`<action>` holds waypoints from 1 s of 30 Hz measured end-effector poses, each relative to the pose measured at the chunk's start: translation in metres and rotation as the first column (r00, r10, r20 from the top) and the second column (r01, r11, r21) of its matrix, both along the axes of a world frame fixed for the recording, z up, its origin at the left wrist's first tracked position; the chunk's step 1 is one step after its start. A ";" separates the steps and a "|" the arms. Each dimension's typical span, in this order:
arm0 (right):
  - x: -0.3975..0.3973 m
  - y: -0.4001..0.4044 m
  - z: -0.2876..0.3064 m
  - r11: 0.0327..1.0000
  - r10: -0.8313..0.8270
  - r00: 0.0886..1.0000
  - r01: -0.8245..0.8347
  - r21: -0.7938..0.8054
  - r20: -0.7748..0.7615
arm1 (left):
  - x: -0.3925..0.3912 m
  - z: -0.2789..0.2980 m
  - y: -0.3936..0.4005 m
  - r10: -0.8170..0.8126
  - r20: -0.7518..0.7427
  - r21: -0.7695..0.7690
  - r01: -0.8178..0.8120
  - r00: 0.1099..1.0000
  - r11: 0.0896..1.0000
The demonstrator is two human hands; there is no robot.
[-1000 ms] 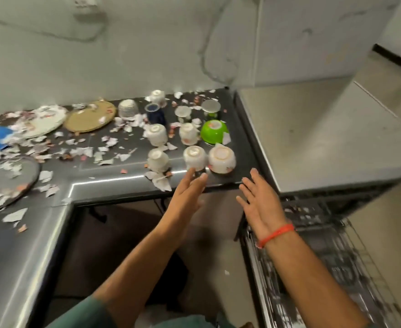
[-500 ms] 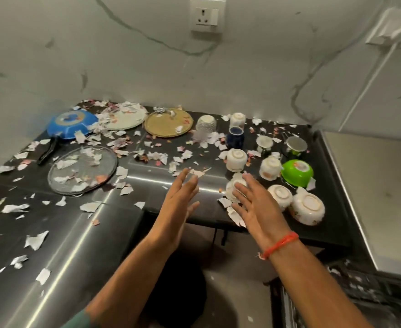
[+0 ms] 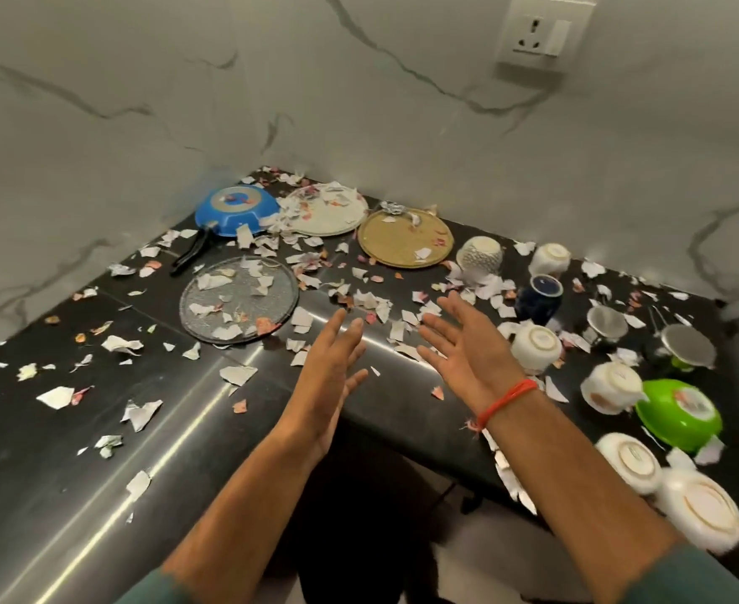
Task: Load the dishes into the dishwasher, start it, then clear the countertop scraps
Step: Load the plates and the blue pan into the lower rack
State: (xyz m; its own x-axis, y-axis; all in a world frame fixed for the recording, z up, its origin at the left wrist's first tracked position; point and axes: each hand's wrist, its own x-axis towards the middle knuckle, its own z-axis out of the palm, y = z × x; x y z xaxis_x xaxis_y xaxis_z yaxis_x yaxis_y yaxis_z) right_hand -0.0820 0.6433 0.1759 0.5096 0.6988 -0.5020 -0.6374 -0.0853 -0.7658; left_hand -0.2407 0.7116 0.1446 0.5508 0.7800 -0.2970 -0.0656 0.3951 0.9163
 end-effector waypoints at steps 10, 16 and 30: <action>0.075 0.099 -0.037 0.994 0.087 0.989 -0.095 -0.063 -0.116 | 0.033 0.014 0.025 0.156 -0.030 0.009 -0.156 0.987 0.988; 0.118 0.149 -0.077 0.990 0.006 0.983 -0.032 -0.137 -0.185 | 0.035 0.005 0.024 0.247 -0.085 -0.012 -0.249 0.965 0.968; 0.172 0.221 -0.105 0.980 -0.174 0.935 0.134 -0.146 -0.310 | 0.002 0.006 0.007 0.409 -0.213 0.025 -0.413 0.887 0.910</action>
State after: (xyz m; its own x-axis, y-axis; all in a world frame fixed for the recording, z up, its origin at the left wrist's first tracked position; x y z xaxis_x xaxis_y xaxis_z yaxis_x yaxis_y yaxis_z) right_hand 0.0900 0.8638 0.0708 0.4048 0.5490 -0.7313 -0.8593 -0.0453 -0.5095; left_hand -0.2391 0.7184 0.1509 0.1059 0.9155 -0.3881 -0.0348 0.3934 0.9187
